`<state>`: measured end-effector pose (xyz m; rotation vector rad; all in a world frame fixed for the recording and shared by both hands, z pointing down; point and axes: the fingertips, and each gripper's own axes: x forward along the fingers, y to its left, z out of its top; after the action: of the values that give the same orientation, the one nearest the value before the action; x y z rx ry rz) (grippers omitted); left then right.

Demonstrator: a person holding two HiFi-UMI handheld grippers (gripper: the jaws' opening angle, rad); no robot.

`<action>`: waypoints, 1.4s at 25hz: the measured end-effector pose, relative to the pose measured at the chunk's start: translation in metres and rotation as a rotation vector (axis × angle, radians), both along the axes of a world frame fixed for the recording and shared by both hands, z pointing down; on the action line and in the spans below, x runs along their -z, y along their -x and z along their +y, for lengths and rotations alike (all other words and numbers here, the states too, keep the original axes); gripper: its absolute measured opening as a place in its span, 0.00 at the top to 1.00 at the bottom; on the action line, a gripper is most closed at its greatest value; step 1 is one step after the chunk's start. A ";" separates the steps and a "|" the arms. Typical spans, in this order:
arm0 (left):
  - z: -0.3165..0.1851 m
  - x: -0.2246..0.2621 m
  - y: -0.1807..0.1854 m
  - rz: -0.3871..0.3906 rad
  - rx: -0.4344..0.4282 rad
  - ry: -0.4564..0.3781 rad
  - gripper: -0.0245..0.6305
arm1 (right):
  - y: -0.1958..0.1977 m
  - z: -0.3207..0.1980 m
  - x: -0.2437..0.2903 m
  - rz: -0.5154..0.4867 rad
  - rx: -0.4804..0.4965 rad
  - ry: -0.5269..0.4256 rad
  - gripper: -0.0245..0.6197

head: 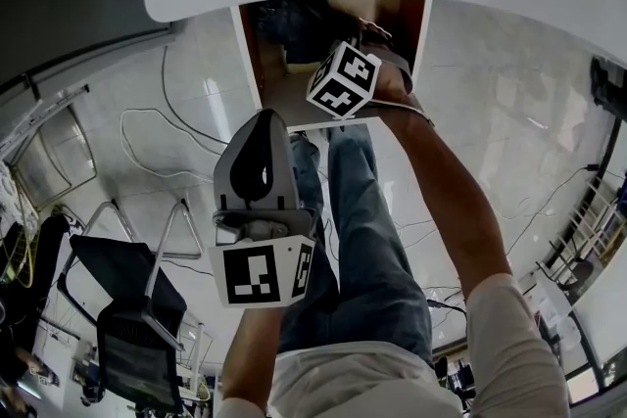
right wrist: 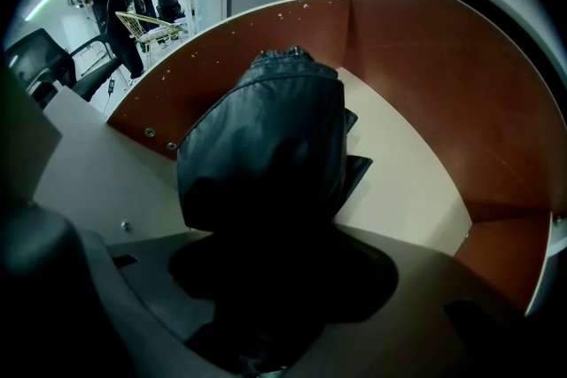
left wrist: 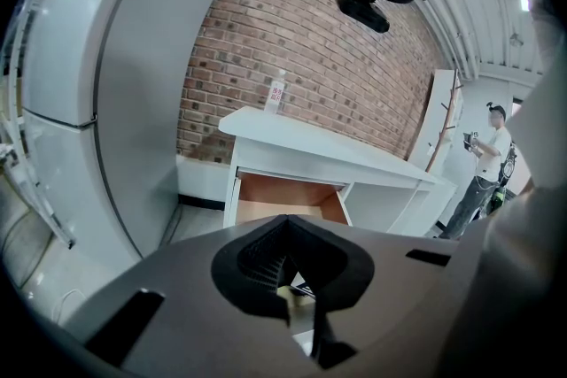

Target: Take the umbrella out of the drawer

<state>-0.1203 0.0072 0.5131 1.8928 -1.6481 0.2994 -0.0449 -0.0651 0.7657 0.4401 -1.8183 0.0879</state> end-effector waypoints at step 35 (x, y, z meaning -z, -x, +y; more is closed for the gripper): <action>0.004 0.010 0.003 0.010 0.012 -0.006 0.94 | -0.004 0.009 0.017 -0.057 0.010 0.057 0.58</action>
<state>-0.1229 0.0114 0.5034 1.8854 -1.6551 0.2796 -0.0405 -0.0565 0.7486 0.3910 -1.8689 0.1465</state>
